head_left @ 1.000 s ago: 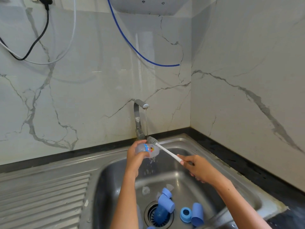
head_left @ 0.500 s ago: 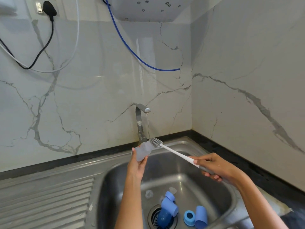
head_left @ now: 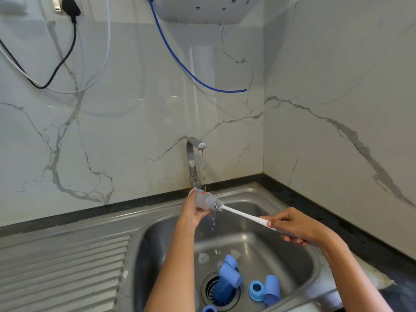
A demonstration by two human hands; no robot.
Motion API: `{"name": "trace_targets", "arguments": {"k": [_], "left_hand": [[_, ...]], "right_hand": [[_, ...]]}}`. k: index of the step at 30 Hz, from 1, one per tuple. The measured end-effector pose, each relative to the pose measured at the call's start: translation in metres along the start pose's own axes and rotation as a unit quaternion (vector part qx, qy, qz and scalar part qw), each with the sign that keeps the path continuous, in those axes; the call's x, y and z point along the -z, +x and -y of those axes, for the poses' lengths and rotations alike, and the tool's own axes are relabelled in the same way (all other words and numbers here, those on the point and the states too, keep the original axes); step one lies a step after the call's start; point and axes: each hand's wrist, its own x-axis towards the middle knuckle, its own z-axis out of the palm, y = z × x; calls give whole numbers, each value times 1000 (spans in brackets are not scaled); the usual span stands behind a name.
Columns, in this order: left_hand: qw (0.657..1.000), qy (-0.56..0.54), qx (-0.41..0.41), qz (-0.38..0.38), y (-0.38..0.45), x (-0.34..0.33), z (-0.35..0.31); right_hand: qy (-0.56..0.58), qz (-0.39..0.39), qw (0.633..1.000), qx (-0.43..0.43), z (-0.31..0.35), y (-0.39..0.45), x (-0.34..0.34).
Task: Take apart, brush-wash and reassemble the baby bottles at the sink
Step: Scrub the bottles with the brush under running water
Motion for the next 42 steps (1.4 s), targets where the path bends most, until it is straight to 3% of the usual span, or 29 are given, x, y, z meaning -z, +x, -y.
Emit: {"name": "trace_targets", "arguments": {"k": [8,16,21,25,28,30,33,35,38,42], "left_hand": [[998,64,-6,-15,-3,-4,-8],[999,36,0,9,-14,-10,16],[995,-87,-51,18,-15,8,22],[972,-220,-62,59,-19,5,9],[973,-208,-70,69,-22,1,8],[982,-150,-89,73,-22,6,13],[992,-87,-81,36,-21,11,16],[996,-77,-45,10,-19,12,20],[995,-94,-19,-7,-15,10,23],[984,-162,-70,6,-10,13,15]], "right_hand": [[-51,-7,998,32,6,4,-11],[-85,-41,995,41,13,10,-29],[80,40,996,7,14,5,-34],[244,111,962,-54,16,9,-39],[313,119,937,-97,14,11,-38],[291,109,946,-90,13,9,-37],[108,32,994,-5,15,7,-40],[20,8,999,45,15,8,-44],[48,49,997,29,18,7,-49],[164,121,978,-51,19,7,-45]]}}
